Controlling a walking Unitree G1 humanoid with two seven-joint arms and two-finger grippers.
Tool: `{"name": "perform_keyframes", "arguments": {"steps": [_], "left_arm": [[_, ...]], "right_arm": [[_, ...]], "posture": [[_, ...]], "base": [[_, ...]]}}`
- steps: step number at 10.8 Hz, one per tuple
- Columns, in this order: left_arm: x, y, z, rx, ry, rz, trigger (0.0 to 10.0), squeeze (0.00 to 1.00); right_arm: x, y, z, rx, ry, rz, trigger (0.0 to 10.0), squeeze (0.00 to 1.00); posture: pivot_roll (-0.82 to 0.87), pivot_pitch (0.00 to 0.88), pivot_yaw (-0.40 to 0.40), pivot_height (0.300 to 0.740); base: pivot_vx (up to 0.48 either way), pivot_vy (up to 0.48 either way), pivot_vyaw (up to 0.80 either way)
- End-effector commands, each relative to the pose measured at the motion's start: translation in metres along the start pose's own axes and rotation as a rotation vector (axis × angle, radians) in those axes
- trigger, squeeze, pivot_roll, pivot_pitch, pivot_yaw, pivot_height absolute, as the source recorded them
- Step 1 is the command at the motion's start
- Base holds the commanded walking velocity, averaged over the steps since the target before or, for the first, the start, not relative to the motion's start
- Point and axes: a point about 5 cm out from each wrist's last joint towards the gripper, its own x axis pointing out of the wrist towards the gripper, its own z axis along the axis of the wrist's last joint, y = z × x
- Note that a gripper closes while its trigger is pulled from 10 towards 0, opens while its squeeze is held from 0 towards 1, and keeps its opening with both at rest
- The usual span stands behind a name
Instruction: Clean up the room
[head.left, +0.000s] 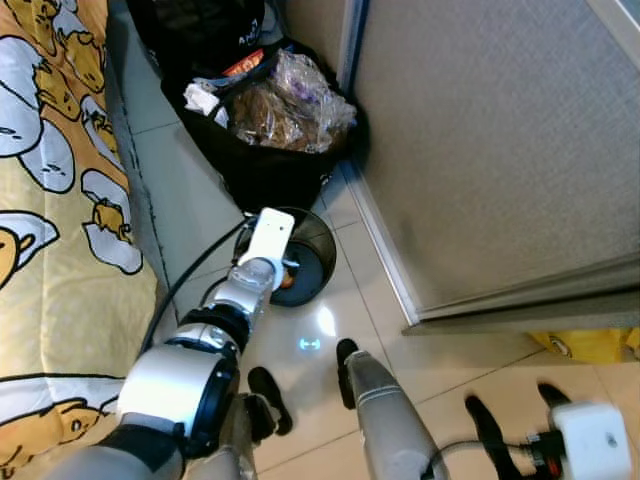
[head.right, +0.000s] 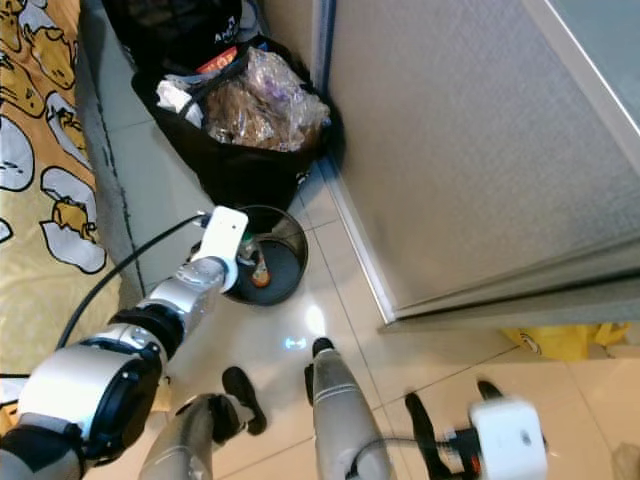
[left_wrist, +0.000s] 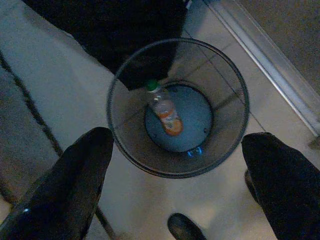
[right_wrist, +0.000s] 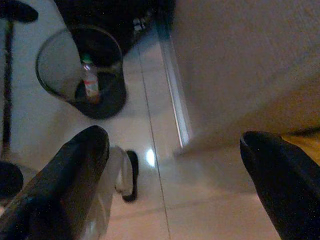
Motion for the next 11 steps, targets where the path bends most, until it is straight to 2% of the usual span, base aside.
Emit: {"name": "perform_keyframes", "arguments": {"steps": [1, 2, 3, 4, 5, 6, 7, 8, 9, 10, 11], "left_arm": [[0.0, 0.004, -0.004, 0.01, -0.011, -0.002, 10.0, 0.0], [-0.001, 0.013, -0.009, 0.098, -0.035, -0.005, 10.0, 0.0], [-0.002, 0.024, -0.014, 0.105, -0.054, 0.023, 10.0, 0.0], [-0.009, 0.047, -0.021, 0.015, -0.136, 0.053, 10.0, 0.0], [-0.014, 0.053, -0.024, -0.036, -0.183, 0.061, 10.0, 0.0], [-0.029, 0.059, -0.021, -0.094, -0.304, 0.092, 10.0, 0.0], [-0.036, 0.058, -0.019, -0.158, -0.35, 0.095, 10.0, 0.0], [-0.058, 0.043, -0.023, -0.291, -0.406, 0.06, 10.0, 0.0], [-0.084, 0.026, -0.019, -0.251, -0.496, -0.006, 10.0, 0.0], [-0.09, 0.02, -0.02, -0.204, -0.525, -0.018, 10.0, 0.0], [-0.086, 0.017, -0.021, -0.209, -0.512, -0.021, 10.0, 0.0]], "right_arm": [[0.007, 0.001, -0.008, 0.007, 0.03, 0.01, 10.0, 0.0], [0.027, 0.003, -0.004, 0.013, -0.014, 0.024, 10.0, 0.0], [0.042, 0.003, -0.002, 0.021, -0.039, 0.027, 10.0, 0.0], [0.072, 0.004, 0.002, 0.033, -0.09, 0.038, 10.0, 0.0], [0.089, 0.004, 0.003, 0.036, -0.108, 0.042, 10.0, 0.0], [0.116, 0.002, 0.005, 0.032, -0.135, -0.003, 10.0, 0.0], [0.131, -0.002, 0.005, 0.042, -0.132, -0.051, 10.0, 0.0], [0.14, -0.005, 0.01, 0.023, -0.163, -0.054, 10.0, 0.0], [0.145, -0.008, 0.014, 0.014, -0.188, -0.055, 10.0, 0.0], [0.153, -0.008, 0.013, 0.014, -0.194, -0.054, 10.0, 0.0], [0.159, -0.007, 0.014, 0.01, -0.205, -0.053, 10.0, 0.0]], "posture": [[-0.52, 0.347, 0.043, 0.723], [-0.48, 0.311, 0.057, 0.723], [-0.45, 0.279, 0.064, 0.723], [-0.33, 0.181, 0.075, 0.723], [-0.3, 0.146, 0.078, 0.723], [-0.22, 0.058, 0.083, 0.723], [-0.18, 0.011, 0.087, 0.723], [-0.15, 0.0, 0.096, 0.723], [-0.13, 0.0, 0.086, 0.723], [-0.12, 0.0, 0.078, 0.723], [-0.13, 0.0, 0.071, 0.723]], "base": [[0.0, 0.0, 0.0], [0.0, 0.0, 0.0], [0.0, 0.0, 0.0], [0.0, 0.0, 0.0], [0.0, 0.0, 0.0], [0.0, 0.0, 0.0], [0.0, 0.0, 0.0], [0.0, 0.0, 0.0], [0.0, 0.0, 0.0], [0.0, 0.0, 0.0], [0.0, 0.0, 0.0]]}}
